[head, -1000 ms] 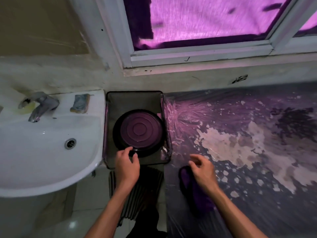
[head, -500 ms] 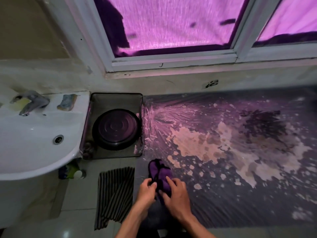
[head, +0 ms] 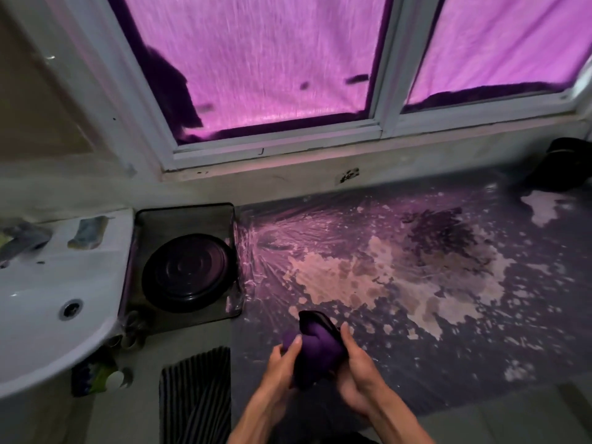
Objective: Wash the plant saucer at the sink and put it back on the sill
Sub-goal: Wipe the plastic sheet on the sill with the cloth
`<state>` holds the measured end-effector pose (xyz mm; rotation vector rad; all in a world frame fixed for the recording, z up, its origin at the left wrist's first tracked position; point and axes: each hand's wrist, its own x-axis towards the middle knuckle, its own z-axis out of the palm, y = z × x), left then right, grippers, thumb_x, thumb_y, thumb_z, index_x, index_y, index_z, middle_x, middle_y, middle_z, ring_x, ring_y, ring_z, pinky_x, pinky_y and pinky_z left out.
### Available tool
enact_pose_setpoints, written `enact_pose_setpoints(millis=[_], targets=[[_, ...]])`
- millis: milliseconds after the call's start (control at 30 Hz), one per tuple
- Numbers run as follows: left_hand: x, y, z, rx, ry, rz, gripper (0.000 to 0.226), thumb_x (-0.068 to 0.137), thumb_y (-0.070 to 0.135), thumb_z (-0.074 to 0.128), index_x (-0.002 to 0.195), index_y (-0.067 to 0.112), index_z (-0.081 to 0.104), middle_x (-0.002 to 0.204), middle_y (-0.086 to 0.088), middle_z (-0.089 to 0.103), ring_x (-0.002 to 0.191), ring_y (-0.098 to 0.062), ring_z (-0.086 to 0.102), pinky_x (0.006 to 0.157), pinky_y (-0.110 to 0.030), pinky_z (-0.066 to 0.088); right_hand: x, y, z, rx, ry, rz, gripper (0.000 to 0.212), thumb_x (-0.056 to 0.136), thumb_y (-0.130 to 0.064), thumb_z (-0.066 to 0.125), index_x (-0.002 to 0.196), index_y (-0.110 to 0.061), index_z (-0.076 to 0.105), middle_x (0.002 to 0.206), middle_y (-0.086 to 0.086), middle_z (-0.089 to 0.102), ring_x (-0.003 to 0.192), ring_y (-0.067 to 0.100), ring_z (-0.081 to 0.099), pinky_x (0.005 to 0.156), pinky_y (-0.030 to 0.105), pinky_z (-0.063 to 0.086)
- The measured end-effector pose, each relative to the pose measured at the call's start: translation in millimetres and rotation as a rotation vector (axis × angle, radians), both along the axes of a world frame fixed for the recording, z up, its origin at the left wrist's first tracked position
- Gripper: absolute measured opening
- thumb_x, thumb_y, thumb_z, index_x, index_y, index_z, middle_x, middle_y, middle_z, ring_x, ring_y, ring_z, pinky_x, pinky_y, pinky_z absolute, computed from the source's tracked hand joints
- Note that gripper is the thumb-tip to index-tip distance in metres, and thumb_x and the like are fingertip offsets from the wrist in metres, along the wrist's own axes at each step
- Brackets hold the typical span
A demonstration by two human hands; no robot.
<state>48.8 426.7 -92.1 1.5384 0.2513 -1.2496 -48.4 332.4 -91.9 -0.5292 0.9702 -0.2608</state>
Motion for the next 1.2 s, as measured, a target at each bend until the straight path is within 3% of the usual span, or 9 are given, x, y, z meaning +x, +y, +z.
enact_pose_setpoints(millis=[67, 233, 433, 533, 633, 800, 900, 1033, 1200], targets=[[-8.5, -13.3, 11.1, -0.127, 0.168, 0.071, 0.039, 0.096, 0.031, 0.056, 0.126, 0.007, 0.054, 0.12, -0.021, 0.067, 0.096, -0.032, 0.067, 0.065, -0.033, 0.058, -13.6, -10.8, 7.9, 0.043, -0.065, -0.032, 0.055, 0.092, -0.046, 0.048, 0.121, -0.001, 0.062, 0.121, 0.025, 0.064, 0.111, 0.036, 0.062, 0.102, 0.051, 0.043], [-21.1, -58.3, 20.8, -0.155, 0.271, 0.005, 0.058, 0.092, 0.034, 0.059, 0.132, -0.007, 0.052, 0.097, -0.022, 0.069, 0.072, -0.029, 0.068, 0.06, -0.032, 0.054, -47.8, -52.0, 16.1, 0.111, -0.126, -0.04, 0.049, 0.085, -0.028, 0.06, 0.12, 0.006, 0.061, 0.121, 0.032, 0.061, 0.1, 0.039, 0.065, 0.094, 0.049, 0.049], [-67.7, -147.7, 19.2, -0.211, 0.192, 0.138, 0.043, 0.084, -0.009, 0.061, 0.113, 0.014, 0.039, 0.1, -0.019, 0.061, 0.076, -0.027, 0.061, 0.07, -0.041, 0.05, -96.3, -127.9, 8.8, 0.161, -0.084, -0.046, 0.054, 0.084, -0.036, 0.06, 0.114, 0.009, 0.065, 0.12, 0.031, 0.06, 0.103, 0.038, 0.062, 0.103, 0.048, 0.04], [-97.6, -194.1, 17.5, -0.263, 0.182, 0.132, 0.047, 0.082, -0.021, 0.051, 0.107, 0.016, 0.041, 0.093, -0.021, 0.062, 0.069, -0.029, 0.063, 0.059, -0.041, 0.055, -124.3, -176.9, 2.8, 0.175, -0.053, -0.103, 0.056, 0.084, -0.035, 0.062, 0.115, 0.013, 0.062, 0.124, 0.03, 0.058, 0.113, 0.041, 0.057, 0.109, 0.051, 0.036], [-122.8, -237.8, 16.5, -0.291, 0.186, 0.124, 0.048, 0.082, -0.023, 0.048, 0.105, 0.018, 0.044, 0.087, -0.023, 0.067, 0.057, -0.028, 0.066, 0.047, -0.035, 0.056, -141.2, -219.8, -2.9, 0.192, -0.077, -0.164, 0.052, 0.083, -0.029, 0.063, 0.112, 0.014, 0.063, 0.121, 0.032, 0.061, 0.102, 0.041, 0.064, 0.098, 0.051, 0.047], [-148.8, -297.2, 14.4, -0.316, 0.175, 0.066, 0.041, 0.087, -0.016, 0.052, 0.112, 0.015, 0.046, 0.095, -0.021, 0.067, 0.061, -0.026, 0.065, 0.051, -0.033, 0.057, -158.1, -286.7, -3.7, 0.225, -0.151, -0.269, 0.038, 0.087, -0.024, 0.054, 0.096, 0.008, 0.073, 0.109, 0.03, 0.067, 0.087, 0.04, 0.07, 0.076, 0.052, 0.058], [-146.8, -318.7, 5.6, -0.218, -0.006, -0.025, 0.025, 0.092, -0.002, 0.056, 0.11, 0.015, 0.052, 0.094, -0.008, 0.067, 0.071, -0.019, 0.066, 0.062, -0.033, 0.053, -163.7, -332.8, -3.8, 0.143, -0.077, -0.348, 0.029, 0.087, -0.02, 0.055, 0.104, -0.001, 0.07, 0.1, 0.022, 0.072, 0.083, 0.033, 0.072, 0.072, 0.045, 0.059], [-119.3, -334.1, -13.5, 0.068, -0.416, -0.265, 0.026, 0.095, 0.01, 0.059, 0.12, 0.013, 0.055, 0.113, -0.008, 0.063, 0.097, -0.019, 0.061, 0.071, -0.027, 0.05, -166.8, -391.9, -6.2, -0.09, 0.064, -0.465, 0.029, 0.091, -0.011, 0.059, 0.119, -0.006, 0.06, 0.109, 0.017, 0.067, 0.098, 0.033, 0.064, 0.091, 0.05, 0.05], [-84.2, -340.1, -33.2, 0.196, -0.719, -0.519, 0.035, 0.093, 0.012, 0.061, 0.127, 0.013, 0.055, 0.131, -0.012, 0.054, 0.119, -0.028, 0.057, 0.104, -0.045, 0.047, -170.9, -453.7, -9.1, -0.667, 0.484, -0.305, 0.008, 0.09, -0.016, 0.065, 0.094, -0.01, 0.063, 0.09, 0.012, 0.065, 0.082, 0.03, 0.064, 0.074, 0.04, 0.052]])
